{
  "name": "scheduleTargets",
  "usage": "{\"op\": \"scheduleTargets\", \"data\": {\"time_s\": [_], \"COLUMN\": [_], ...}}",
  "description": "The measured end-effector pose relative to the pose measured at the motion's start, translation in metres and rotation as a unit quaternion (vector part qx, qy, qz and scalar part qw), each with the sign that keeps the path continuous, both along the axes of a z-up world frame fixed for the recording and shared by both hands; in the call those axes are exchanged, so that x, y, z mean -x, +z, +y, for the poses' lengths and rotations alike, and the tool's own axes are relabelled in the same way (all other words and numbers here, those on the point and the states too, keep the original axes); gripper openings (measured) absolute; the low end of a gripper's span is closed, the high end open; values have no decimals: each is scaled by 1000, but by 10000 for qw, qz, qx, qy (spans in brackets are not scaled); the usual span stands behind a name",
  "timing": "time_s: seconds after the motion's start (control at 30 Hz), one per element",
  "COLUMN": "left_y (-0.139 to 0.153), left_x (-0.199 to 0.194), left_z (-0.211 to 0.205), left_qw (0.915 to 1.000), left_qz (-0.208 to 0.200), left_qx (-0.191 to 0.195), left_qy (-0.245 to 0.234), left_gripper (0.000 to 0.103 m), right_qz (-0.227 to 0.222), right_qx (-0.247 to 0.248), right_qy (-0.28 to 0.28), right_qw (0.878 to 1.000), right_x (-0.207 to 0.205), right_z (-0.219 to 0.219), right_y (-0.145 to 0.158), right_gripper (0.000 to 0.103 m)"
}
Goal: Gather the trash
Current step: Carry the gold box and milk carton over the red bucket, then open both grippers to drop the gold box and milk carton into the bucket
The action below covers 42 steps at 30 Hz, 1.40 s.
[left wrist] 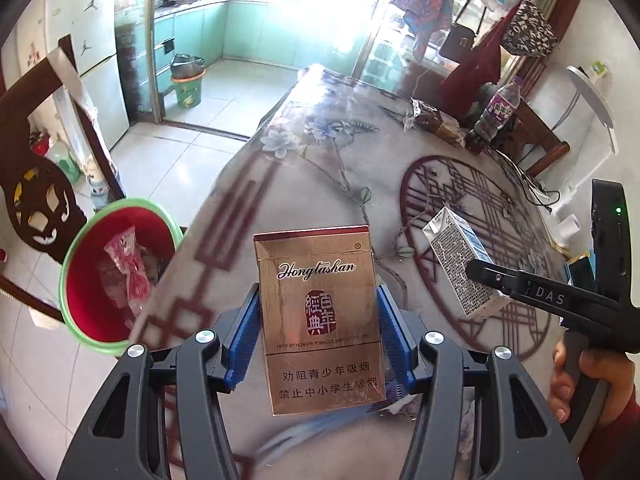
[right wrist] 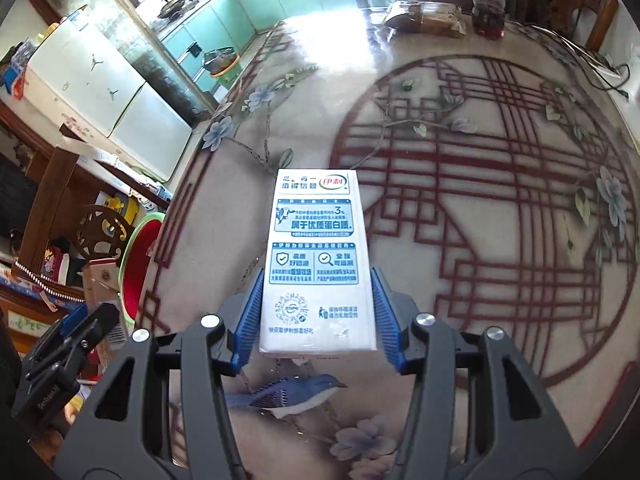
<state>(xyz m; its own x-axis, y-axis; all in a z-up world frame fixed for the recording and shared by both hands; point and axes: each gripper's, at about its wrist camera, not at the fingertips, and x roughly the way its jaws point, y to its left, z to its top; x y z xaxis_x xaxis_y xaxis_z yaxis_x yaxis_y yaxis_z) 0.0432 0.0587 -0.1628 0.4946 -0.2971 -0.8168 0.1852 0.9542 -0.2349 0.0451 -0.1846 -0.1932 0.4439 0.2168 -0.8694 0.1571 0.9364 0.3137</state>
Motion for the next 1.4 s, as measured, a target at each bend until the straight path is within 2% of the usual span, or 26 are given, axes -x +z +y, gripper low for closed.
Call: {"op": "scheduleTargets", "data": {"time_s": [0.13,0.3,0.43,0.57,1.03,1.23,1.4], "left_y": [-2,-5,0,6,28,31,23], "left_x": [-14,-35,-46,-58,-93,-99,-109], "left_z": [13,23,32,46,120,164,222], "left_qw": [9988,9942,9903,9888,9922,9948,9969], "left_qz": [-22,71,-88,-232,-558,-634,-536], "left_qx": [77,185,50,-95,-278,-356,-544], "left_qy": [-484,-1059,-1386,-1473,-1078,-715,-163], "left_gripper": [53,53,53,53,53,53,53], "right_qz": [-81,-137,-80,-139,-517,-578,-461], "right_qx": [97,98,198,206,199,158,-38], "right_qy": [-329,-1007,-1239,-1296,-1029,-532,293], "right_qw": [9994,9948,9921,9913,9931,9968,9985], "right_x": [6,25,33,34,-1,-23,-42], "right_z": [14,39,66,92,161,206,263], "right_y": [2,13,14,18,45,52,44], "right_gripper": [50,50,50,50,50,50,50]}}
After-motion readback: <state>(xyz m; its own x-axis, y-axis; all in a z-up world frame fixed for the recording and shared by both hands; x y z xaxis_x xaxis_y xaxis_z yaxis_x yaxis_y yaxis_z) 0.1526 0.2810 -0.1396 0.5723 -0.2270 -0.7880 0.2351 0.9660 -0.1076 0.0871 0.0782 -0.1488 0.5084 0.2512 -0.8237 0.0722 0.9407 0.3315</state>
